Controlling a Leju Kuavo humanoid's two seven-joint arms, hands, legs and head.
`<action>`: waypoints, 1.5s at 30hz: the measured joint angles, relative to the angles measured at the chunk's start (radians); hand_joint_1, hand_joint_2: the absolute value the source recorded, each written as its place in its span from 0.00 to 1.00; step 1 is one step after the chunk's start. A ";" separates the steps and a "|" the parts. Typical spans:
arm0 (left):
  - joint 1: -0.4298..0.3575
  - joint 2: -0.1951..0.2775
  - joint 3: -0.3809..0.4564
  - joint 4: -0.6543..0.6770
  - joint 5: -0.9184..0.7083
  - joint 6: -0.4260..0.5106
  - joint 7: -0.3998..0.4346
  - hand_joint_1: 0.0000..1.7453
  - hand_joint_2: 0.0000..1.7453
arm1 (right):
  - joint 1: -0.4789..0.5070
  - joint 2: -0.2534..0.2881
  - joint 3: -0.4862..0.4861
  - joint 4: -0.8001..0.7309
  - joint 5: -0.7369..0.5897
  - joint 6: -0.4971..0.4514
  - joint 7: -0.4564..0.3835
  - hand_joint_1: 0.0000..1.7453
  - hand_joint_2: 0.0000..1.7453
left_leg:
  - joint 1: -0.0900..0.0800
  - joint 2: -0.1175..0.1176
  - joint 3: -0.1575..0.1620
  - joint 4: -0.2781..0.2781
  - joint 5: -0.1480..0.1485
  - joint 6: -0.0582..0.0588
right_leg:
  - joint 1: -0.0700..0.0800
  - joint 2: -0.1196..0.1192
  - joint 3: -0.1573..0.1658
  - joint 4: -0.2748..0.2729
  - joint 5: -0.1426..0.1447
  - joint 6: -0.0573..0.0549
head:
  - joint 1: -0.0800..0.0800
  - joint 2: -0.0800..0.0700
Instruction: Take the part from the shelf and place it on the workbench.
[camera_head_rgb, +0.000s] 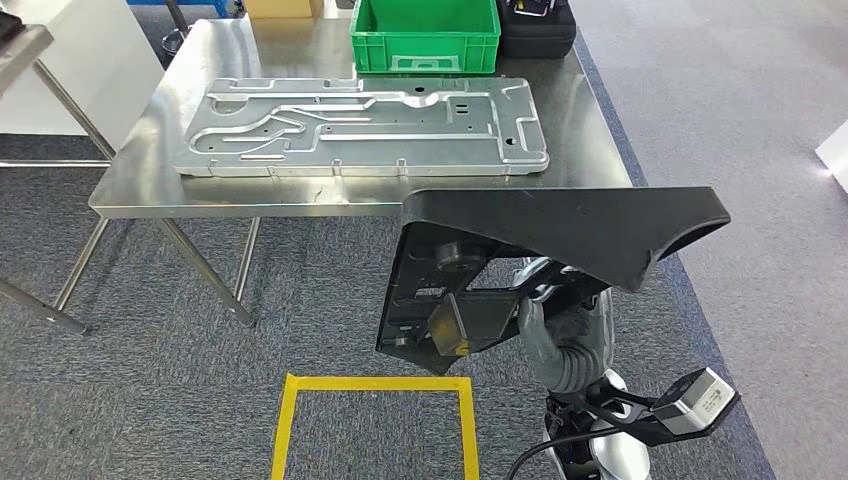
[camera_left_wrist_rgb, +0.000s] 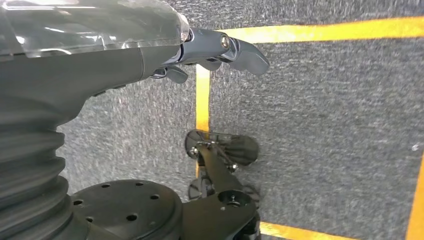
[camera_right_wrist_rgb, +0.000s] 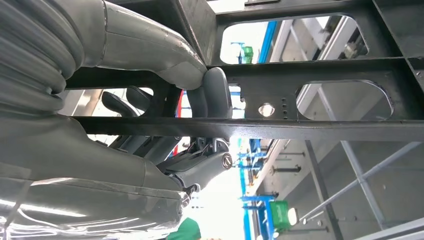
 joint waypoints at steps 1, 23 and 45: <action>-0.001 -0.001 0.000 0.000 0.000 0.000 0.000 0.00 1.00 | 0.000 0.000 0.000 0.000 0.000 0.000 0.000 1.00 1.00 | -0.001 -0.007 -0.002 0.003 -0.003 -0.005 | 0.000 0.010 0.021 -0.048 0.016 -0.002 | 0.000 0.000; -0.001 -0.001 0.006 0.000 0.002 0.004 -0.006 0.00 1.00 | -0.013 0.001 0.000 0.002 0.005 -0.001 0.002 1.00 1.00 | 0.001 0.057 -0.011 -0.013 0.019 0.003 | 0.005 -0.052 0.033 0.005 -0.067 0.002 | -0.008 0.000; 0.001 0.000 0.014 0.000 -0.006 0.004 0.004 0.00 1.00 | -0.023 0.001 0.000 0.011 0.003 -0.006 0.004 1.00 1.00 | 0.005 0.033 -0.078 0.136 -0.029 -0.044 | 0.003 -0.028 0.061 -0.088 0.006 -0.039 | -0.011 0.000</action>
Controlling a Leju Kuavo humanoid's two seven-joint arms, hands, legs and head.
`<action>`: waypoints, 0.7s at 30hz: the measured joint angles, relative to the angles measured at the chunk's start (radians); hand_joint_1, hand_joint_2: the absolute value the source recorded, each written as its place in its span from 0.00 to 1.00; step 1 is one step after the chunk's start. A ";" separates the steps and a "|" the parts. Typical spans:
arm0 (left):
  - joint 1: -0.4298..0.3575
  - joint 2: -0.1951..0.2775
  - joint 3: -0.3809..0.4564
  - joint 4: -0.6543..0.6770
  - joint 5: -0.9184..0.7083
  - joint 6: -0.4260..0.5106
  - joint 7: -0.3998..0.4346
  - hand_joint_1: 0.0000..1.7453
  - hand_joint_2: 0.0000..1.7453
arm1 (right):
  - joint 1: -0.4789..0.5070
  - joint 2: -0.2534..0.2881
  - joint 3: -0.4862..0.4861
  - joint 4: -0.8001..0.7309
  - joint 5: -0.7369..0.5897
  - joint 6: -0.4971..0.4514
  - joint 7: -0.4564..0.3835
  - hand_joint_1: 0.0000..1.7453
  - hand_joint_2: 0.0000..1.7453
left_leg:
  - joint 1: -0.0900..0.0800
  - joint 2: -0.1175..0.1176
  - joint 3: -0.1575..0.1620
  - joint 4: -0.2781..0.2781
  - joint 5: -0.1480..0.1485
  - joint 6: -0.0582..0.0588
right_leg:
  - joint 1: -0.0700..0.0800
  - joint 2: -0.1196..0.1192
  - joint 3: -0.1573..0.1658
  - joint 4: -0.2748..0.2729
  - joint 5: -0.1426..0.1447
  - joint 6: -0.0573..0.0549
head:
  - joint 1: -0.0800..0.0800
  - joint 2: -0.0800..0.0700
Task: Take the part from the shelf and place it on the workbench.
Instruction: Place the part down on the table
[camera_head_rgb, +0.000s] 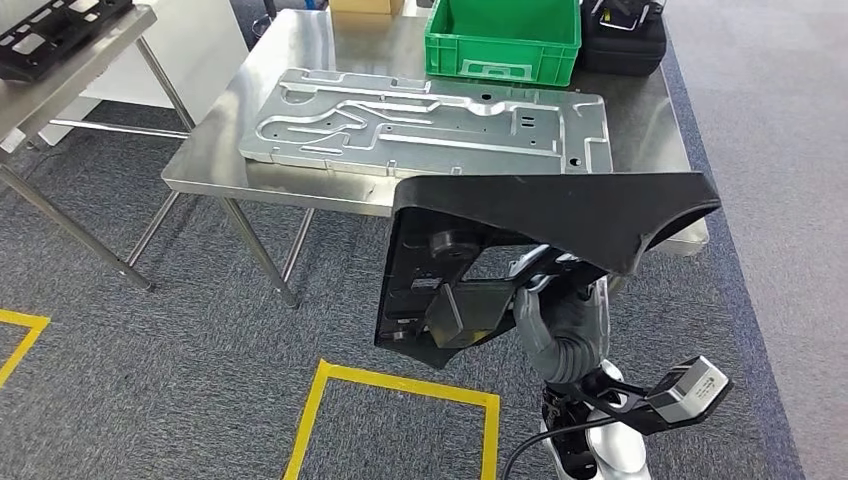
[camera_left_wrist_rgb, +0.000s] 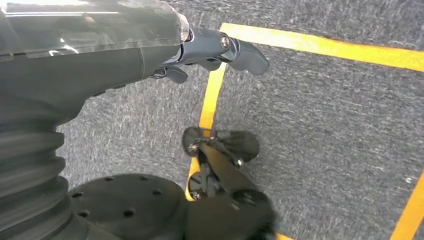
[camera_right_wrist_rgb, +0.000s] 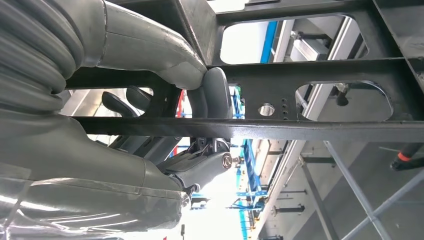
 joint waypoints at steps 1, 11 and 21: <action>-0.001 0.000 0.000 0.000 -0.001 0.001 0.000 0.00 1.00 | 0.000 0.000 0.000 0.000 0.000 0.000 0.000 1.00 1.00 | -0.002 0.001 0.031 -0.066 0.024 0.005 | 0.002 0.000 0.001 0.001 -0.002 0.003 | 0.000 0.000; -0.001 -0.001 0.000 0.000 -0.013 0.009 0.012 0.00 1.00 | 0.000 0.000 0.000 -0.002 0.003 -0.009 -0.002 1.00 1.00 | -0.004 0.000 0.077 -0.151 0.035 0.054 | 0.001 0.004 -0.129 0.251 -0.118 0.042 | 0.003 0.000; -0.003 -0.002 0.000 0.000 -0.016 0.003 0.017 0.00 1.00 | -0.001 -0.005 0.000 -0.043 0.062 -0.028 -0.012 1.00 1.00 | -0.007 -0.005 0.093 -0.134 -0.004 0.018 | 0.003 0.010 -0.044 0.013 0.021 0.018 | 0.001 0.000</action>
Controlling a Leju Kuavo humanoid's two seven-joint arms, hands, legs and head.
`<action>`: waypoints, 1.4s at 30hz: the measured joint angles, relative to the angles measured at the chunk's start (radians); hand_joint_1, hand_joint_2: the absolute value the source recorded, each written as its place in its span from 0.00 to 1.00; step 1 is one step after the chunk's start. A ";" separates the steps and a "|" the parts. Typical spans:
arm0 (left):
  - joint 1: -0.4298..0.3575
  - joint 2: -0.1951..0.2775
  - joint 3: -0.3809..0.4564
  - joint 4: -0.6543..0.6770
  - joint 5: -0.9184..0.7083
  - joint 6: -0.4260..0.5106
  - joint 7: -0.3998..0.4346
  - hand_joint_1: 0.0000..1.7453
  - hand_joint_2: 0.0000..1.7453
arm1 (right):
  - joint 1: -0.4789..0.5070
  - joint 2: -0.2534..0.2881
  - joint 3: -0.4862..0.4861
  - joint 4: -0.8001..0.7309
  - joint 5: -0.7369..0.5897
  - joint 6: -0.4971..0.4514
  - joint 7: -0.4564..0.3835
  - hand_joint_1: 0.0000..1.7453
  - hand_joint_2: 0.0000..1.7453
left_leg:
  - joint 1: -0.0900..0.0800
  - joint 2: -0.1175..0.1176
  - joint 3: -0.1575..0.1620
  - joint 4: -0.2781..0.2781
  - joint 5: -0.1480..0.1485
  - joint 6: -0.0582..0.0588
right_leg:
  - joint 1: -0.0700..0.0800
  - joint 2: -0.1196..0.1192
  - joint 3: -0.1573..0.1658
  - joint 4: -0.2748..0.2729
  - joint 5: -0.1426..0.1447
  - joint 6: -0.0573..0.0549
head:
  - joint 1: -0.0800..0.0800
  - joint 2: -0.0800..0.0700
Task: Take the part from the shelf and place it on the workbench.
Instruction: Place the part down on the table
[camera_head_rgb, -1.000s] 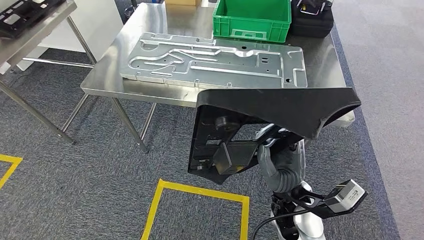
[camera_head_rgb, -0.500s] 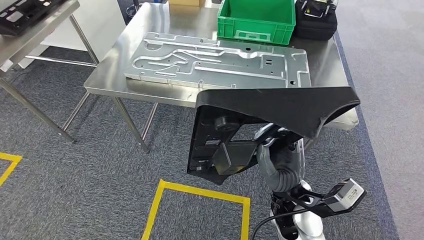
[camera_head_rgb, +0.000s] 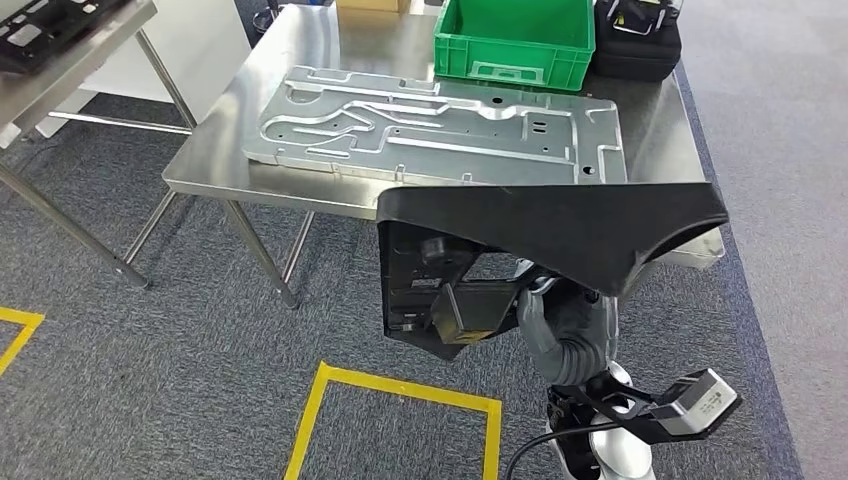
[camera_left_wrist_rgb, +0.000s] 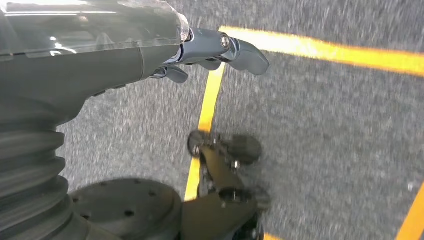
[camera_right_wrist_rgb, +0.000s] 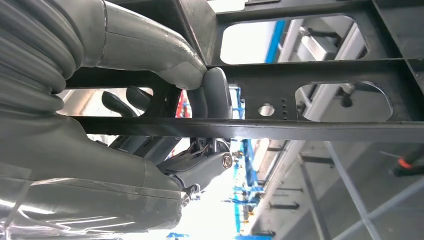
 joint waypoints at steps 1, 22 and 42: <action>0.000 0.000 0.000 0.000 0.000 0.000 0.001 0.00 1.00 | -0.004 -0.001 0.000 -0.011 0.003 0.001 -0.003 1.00 1.00 | 0.001 0.001 -0.004 0.014 -0.010 -0.006 | -0.002 0.000 0.005 -0.003 -0.002 -0.005 | -0.001 0.000; 0.003 -0.009 0.000 0.000 0.002 -0.002 0.000 0.00 1.00 | -0.059 -0.018 0.007 -0.085 0.030 -0.012 -0.002 1.00 1.00 | 0.004 0.004 -0.043 0.000 0.051 0.033 | -0.003 -0.003 -0.099 0.279 -0.153 0.028 | 0.002 0.000; 0.005 -0.009 0.008 0.000 0.012 -0.005 -0.004 0.00 1.00 | -0.066 -0.023 0.030 -0.091 0.031 -0.012 0.002 1.00 1.00 | 0.011 0.006 -0.062 0.045 0.047 -0.021 | -0.003 -0.003 0.055 -0.006 -0.035 -0.006 | 0.000 0.000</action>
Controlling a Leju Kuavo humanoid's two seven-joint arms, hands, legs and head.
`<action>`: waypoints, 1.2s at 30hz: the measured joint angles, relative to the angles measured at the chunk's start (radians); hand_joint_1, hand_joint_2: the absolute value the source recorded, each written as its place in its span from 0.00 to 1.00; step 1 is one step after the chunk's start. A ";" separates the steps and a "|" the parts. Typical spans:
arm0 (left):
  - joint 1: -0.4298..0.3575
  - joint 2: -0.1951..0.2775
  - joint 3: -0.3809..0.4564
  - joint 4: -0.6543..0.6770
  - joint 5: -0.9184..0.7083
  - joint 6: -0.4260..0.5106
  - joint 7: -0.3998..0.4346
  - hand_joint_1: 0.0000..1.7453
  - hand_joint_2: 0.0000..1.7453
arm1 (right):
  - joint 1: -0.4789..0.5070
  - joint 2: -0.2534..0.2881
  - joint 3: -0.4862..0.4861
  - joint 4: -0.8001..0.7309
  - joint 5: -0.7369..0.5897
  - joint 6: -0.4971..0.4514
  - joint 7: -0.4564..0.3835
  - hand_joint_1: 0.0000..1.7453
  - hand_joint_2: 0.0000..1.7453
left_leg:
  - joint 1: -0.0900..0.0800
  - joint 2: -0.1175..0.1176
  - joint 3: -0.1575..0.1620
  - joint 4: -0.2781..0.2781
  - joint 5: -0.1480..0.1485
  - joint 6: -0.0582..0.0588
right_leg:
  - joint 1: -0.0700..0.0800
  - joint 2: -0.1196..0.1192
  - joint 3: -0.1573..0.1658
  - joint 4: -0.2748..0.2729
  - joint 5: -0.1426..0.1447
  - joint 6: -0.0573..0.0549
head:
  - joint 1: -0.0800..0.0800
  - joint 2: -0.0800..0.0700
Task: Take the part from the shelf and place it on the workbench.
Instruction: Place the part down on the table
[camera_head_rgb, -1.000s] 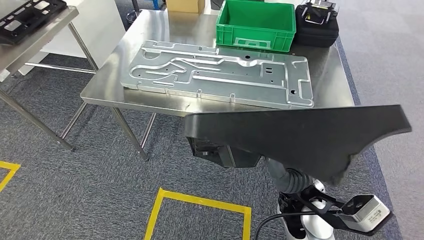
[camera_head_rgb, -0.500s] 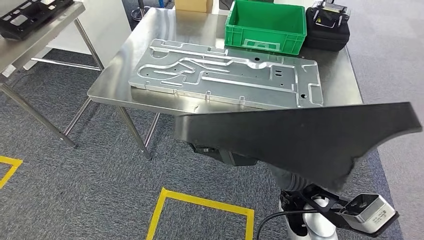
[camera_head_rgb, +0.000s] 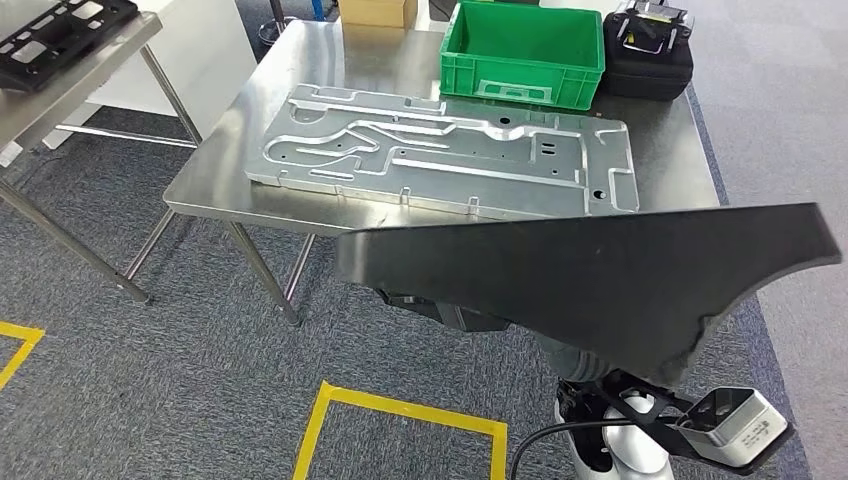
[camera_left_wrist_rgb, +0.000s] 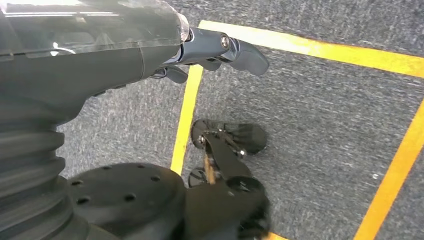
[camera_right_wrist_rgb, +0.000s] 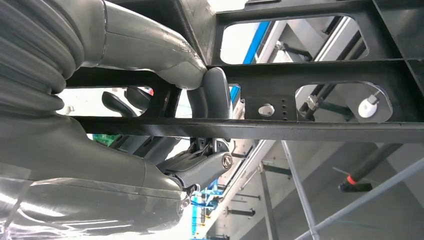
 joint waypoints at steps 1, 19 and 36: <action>0.000 0.000 0.000 0.000 0.000 0.000 0.000 0.00 1.00 | -0.001 0.000 0.000 0.000 0.000 0.000 0.000 1.00 1.00 | -0.002 0.000 0.012 -0.026 0.004 0.004 | 0.001 0.000 0.000 0.000 -0.002 0.005 | 0.000 0.000; -0.001 -0.008 0.002 0.000 -0.002 0.001 0.004 0.00 1.00 | -0.013 -0.024 0.001 0.000 -0.001 0.002 0.001 1.00 1.00 | -0.011 -0.004 0.048 -0.042 -0.027 0.018 | 0.005 0.004 -0.038 0.005 0.027 0.007 | 0.002 0.000; 0.002 -0.010 0.002 0.000 -0.006 0.001 0.009 0.00 1.00 | -0.010 -0.025 0.002 0.000 0.009 0.002 0.000 1.00 1.00 | -0.008 -0.001 0.018 -0.050 0.013 0.034 | 0.005 0.001 0.016 0.007 -0.029 0.019 | 0.002 0.000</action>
